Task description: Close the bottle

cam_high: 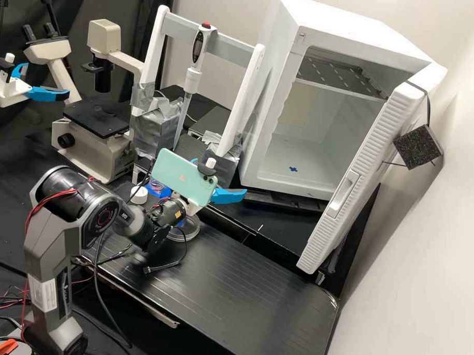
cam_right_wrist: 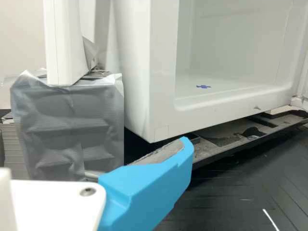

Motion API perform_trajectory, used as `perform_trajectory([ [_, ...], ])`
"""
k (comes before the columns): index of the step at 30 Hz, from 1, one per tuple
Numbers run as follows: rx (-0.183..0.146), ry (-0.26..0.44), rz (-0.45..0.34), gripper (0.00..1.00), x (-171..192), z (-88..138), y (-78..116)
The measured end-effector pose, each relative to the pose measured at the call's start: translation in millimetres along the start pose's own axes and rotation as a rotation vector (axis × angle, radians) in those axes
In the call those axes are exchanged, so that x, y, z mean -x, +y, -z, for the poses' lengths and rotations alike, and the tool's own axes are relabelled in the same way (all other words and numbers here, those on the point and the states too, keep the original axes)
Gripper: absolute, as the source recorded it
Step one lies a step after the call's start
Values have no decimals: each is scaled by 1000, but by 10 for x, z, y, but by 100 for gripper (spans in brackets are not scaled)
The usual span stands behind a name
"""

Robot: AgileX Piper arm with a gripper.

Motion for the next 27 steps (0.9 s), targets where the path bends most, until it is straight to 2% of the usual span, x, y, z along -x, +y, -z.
perform_trajectory([
  [12, -2, -2, 2, 100, 108, -2, 1],
  [15, -1, 52, -22, 100, 308, 64, 30],
  [20, 14, 213, -53, 100, 677, 246, 10],
  [24, 15, 306, 6, 100, 995, 328, -134],
  [27, 21, 327, 74, 100, 1169, 320, -263],
])
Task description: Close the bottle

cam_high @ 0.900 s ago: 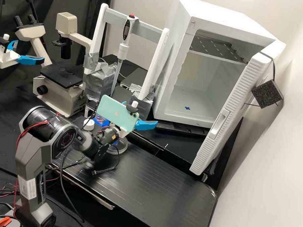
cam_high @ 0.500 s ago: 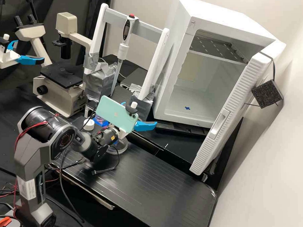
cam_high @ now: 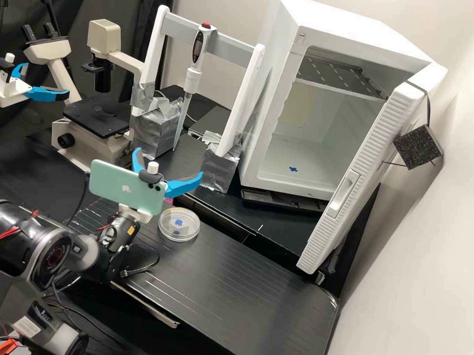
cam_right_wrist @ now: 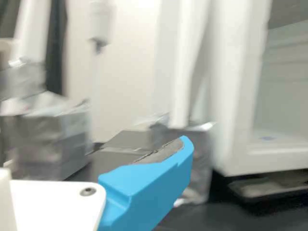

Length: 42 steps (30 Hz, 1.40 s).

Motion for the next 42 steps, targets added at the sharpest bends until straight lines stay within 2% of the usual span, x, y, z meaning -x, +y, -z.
perform_trajectory([
  [4, -5, -7, 67, 100, 136, -11, -128],
  [8, 14, 0, 114, 100, 210, 1, -213],
  [13, 48, 46, 158, 100, 230, 76, -295],
  [17, 52, 57, 173, 100, 232, 97, -323],
  [30, 56, -37, 209, 100, 197, -72, -395],
  [31, 53, -43, 205, 0, 196, -81, -388],
  [42, 29, -73, 194, 0, 181, -153, -348],
])
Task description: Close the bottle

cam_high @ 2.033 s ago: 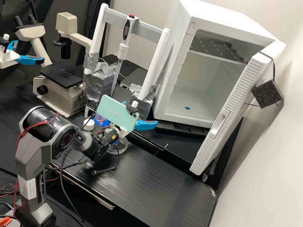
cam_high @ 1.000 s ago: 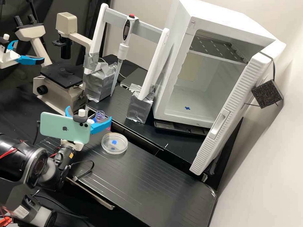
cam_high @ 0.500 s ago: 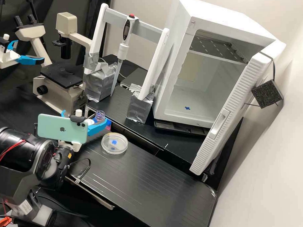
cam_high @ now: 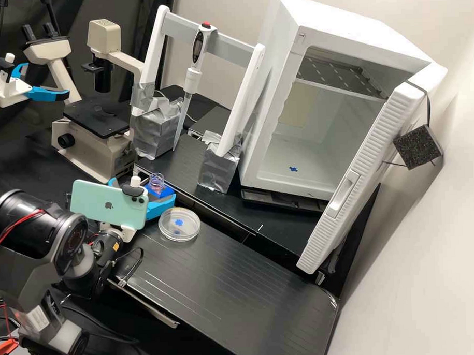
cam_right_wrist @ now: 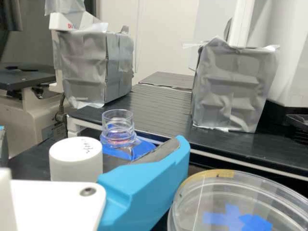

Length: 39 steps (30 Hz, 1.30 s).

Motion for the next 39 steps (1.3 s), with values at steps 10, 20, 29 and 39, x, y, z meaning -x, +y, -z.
perform_trajectory([
  [10, 1, -3, -6, 0, -4, -7, 12],
  [20, -17, 15, -27, 0, 12, 25, 51],
  [29, -21, 43, -38, 0, 47, 64, 77],
  [39, 1, 33, 19, 100, 11, 71, -48],
])
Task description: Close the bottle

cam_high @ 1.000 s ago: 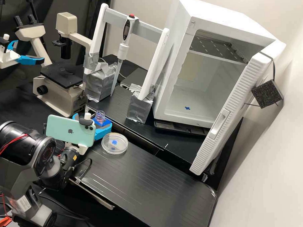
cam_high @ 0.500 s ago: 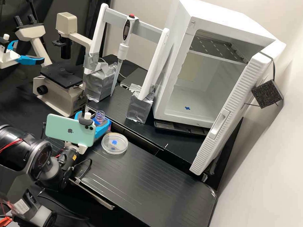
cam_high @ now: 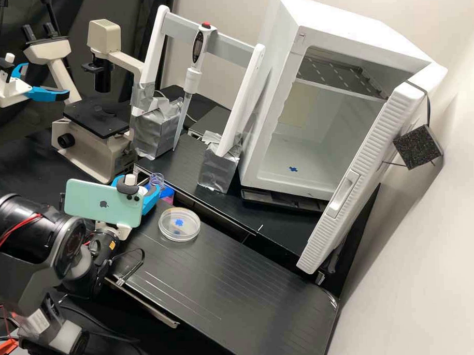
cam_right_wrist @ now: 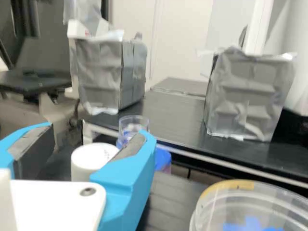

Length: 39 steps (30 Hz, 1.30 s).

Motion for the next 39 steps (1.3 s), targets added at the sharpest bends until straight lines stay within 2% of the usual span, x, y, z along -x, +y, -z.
perform_trajectory([
  [4, 0, -12, 10, 100, -8, -20, -19],
  [5, 0, -14, 12, 0, -9, -23, -22],
  [11, -2, -32, -2, 0, -7, -54, 3],
  [17, 0, -17, -22, 0, 6, -29, 39],
  [39, -6, -29, -28, 0, 7, -52, 53],
])
